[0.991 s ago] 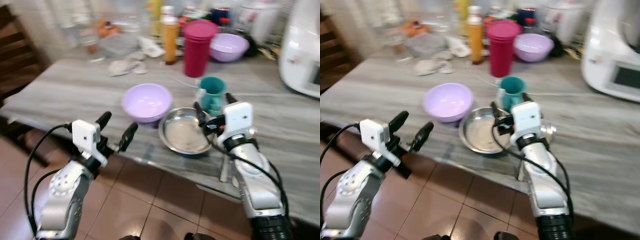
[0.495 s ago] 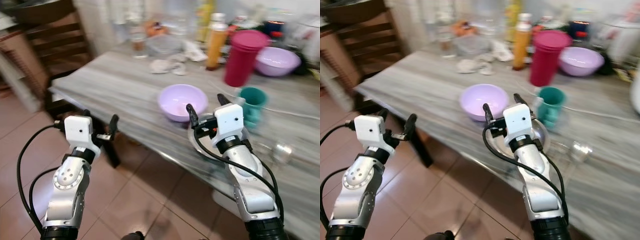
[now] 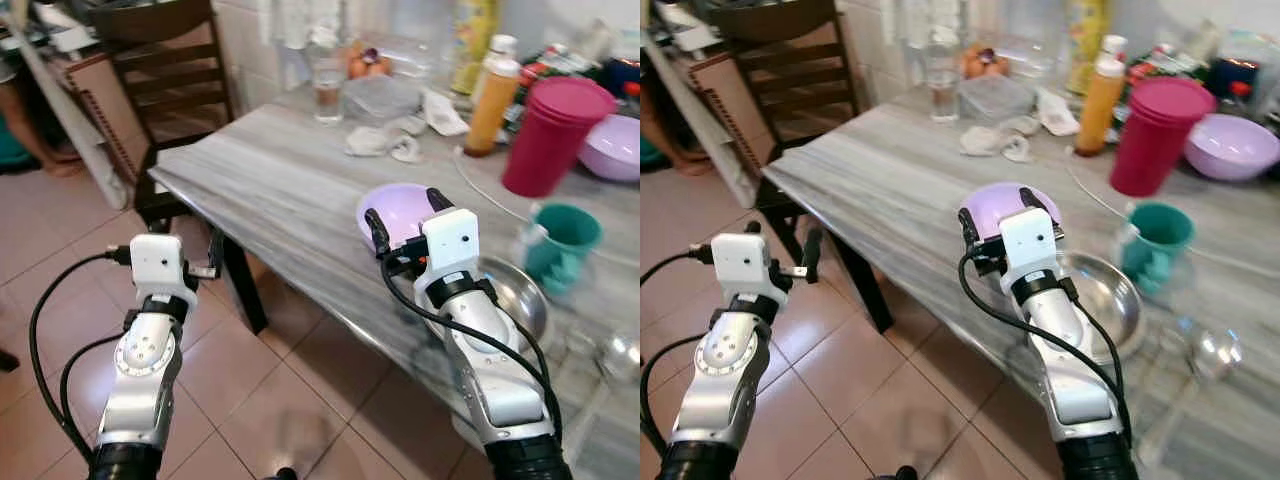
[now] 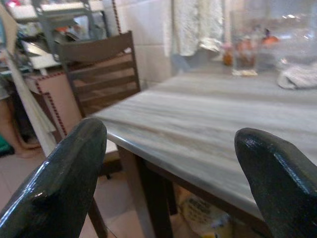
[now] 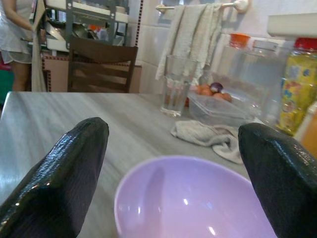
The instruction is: Setting the table
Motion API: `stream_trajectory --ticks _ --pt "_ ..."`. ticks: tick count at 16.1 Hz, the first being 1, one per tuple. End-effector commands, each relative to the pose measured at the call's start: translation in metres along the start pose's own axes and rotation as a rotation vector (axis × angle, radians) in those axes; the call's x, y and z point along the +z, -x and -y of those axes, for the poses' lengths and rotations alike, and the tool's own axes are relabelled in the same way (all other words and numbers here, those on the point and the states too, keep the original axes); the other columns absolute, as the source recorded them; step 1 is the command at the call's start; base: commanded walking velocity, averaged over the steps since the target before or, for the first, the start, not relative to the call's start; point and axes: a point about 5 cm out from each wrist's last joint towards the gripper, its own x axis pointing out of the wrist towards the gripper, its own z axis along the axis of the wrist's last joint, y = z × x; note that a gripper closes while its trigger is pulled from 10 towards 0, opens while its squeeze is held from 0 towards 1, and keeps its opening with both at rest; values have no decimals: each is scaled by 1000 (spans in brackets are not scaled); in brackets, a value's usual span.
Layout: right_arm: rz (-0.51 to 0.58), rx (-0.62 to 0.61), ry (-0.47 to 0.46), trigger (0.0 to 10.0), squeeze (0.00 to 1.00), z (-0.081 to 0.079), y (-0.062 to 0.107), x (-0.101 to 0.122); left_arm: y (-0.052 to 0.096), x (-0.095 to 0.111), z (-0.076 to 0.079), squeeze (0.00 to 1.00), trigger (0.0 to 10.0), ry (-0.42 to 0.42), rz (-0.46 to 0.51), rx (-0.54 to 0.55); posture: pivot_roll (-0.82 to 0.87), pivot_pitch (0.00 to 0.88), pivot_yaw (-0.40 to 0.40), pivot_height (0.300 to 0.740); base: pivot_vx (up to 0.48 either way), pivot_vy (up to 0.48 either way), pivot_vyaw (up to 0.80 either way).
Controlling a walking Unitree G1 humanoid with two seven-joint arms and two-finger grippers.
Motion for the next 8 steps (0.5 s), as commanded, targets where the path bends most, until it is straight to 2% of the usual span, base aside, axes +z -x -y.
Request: stream_trajectory --ticks 1,5,8 --pt "13 10 -11 10000 0 -4 -3 3 0 -3 -6 0 10000 -12 -12 34 -158 13 54 740 0 0 800" --pt "14 13 -11 10000 0 -6 -4 3 -2 -6 -4 0 10000 -17 -16 40 -159 9 56 740 0 0 800" --pt "13 16 -10 10000 0 -7 -3 3 -3 -9 -7 0 10000 -29 -29 86 -165 4 58 740 0 0 800"
